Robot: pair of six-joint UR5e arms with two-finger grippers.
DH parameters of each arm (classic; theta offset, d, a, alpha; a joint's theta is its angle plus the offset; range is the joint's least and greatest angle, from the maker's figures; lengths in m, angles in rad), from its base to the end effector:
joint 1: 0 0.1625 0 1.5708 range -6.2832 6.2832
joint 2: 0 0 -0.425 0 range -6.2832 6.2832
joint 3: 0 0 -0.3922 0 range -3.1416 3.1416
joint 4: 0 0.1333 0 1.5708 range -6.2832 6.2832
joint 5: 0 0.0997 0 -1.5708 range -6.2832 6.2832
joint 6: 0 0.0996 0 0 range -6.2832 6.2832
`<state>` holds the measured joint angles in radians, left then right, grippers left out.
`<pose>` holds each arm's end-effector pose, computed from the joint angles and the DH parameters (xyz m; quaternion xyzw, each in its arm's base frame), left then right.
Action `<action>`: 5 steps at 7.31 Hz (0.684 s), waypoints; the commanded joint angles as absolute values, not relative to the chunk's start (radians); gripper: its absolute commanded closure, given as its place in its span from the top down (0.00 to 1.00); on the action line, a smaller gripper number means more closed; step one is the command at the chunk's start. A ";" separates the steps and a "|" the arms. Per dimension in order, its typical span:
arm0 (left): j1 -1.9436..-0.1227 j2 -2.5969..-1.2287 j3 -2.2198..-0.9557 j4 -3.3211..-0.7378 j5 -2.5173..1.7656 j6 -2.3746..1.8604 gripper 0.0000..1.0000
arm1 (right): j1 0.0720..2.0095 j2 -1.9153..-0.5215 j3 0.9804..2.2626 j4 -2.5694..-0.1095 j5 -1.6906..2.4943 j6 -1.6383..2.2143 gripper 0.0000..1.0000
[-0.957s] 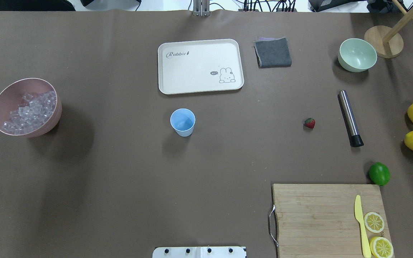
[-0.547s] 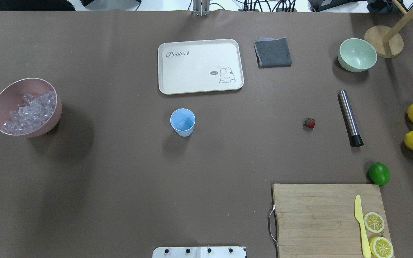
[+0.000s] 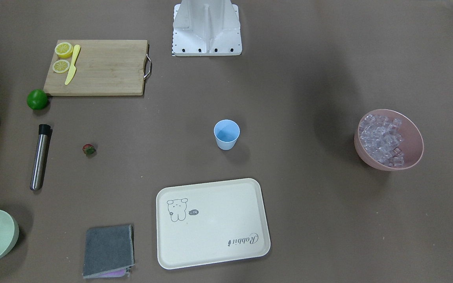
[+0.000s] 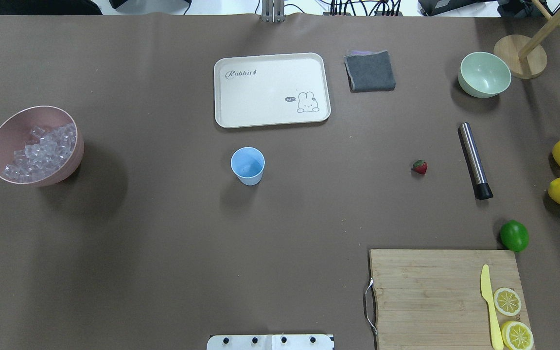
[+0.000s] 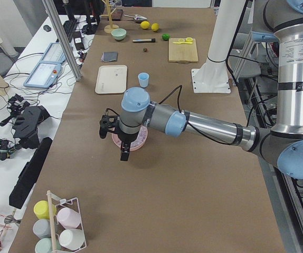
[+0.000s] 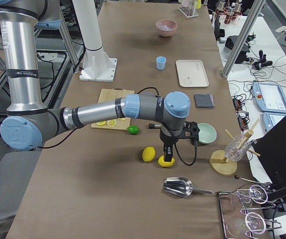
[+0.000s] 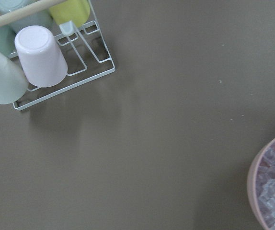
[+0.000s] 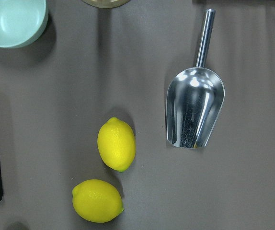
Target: Mash ice and strawberries in cup
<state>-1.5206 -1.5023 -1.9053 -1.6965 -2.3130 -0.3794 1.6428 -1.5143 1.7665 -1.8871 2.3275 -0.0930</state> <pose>-0.0423 -0.4722 0.5132 0.1014 0.3862 -0.0802 0.9133 0.1006 -0.4927 0.5676 0.0007 -0.3704 0.0021 0.9289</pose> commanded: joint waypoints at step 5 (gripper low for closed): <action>-1.073 -1.539 -1.970 -1.878 -2.072 -1.156 0.98 | 1.643 -1.534 1.775 -1.881 2.324 -0.095 1.00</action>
